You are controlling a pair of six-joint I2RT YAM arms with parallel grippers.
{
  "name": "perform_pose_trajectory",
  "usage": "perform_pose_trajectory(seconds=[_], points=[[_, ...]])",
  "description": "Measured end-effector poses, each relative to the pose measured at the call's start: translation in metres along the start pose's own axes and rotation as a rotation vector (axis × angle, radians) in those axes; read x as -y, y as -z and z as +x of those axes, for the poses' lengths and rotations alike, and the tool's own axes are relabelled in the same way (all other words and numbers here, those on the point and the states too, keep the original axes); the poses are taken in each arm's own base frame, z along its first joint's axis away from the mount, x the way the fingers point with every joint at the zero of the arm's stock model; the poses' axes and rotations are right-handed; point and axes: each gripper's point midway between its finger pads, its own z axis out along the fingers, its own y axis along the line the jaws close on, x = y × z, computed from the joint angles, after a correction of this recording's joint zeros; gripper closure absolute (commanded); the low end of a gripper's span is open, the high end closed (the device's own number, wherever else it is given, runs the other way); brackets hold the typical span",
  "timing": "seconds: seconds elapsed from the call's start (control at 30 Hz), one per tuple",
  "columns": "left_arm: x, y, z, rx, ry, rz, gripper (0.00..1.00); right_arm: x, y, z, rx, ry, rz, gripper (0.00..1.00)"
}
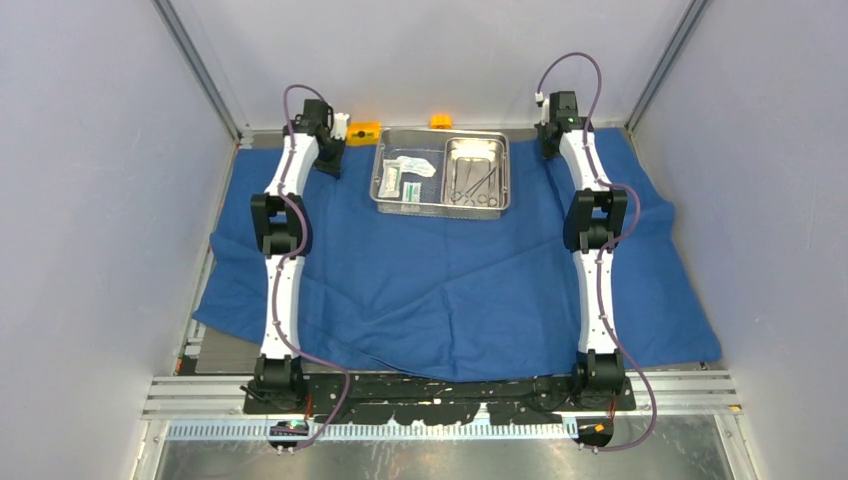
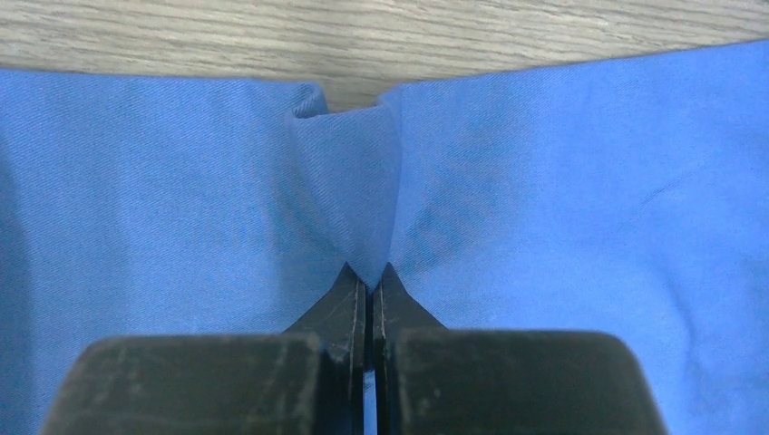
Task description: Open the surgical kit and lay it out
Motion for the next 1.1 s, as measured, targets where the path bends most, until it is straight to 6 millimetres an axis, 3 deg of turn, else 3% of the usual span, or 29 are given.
perform_pose_trajectory(seconds=[0.3,0.67,0.77,0.87,0.97,1.03,1.1], points=[[-0.005,-0.007,-0.015,0.054,-0.023,-0.014,1.0,0.002,-0.003,-0.006,0.025,0.001,0.009,1.0],[-0.007,-0.009,-0.017,0.077,-0.034,-0.026,1.0,0.002,-0.005,-0.007,0.033,0.006,0.01,0.97],[-0.008,-0.009,-0.018,0.083,-0.034,-0.031,1.0,0.002,-0.005,-0.007,0.033,0.006,0.009,0.87],[-0.008,-0.009,-0.018,0.087,-0.035,-0.033,1.0,0.005,-0.005,-0.007,0.034,0.014,0.026,0.65],[-0.01,-0.008,-0.017,0.094,-0.045,-0.046,1.0,0.03,-0.007,-0.007,0.042,0.005,0.096,0.47],[-0.011,-0.007,-0.016,0.099,-0.055,-0.054,0.99,0.044,-0.006,-0.005,0.044,-0.016,0.117,0.41],[-0.014,-0.006,-0.015,0.097,-0.06,-0.068,0.9,0.064,0.001,-0.001,0.033,-0.032,0.16,0.37]])
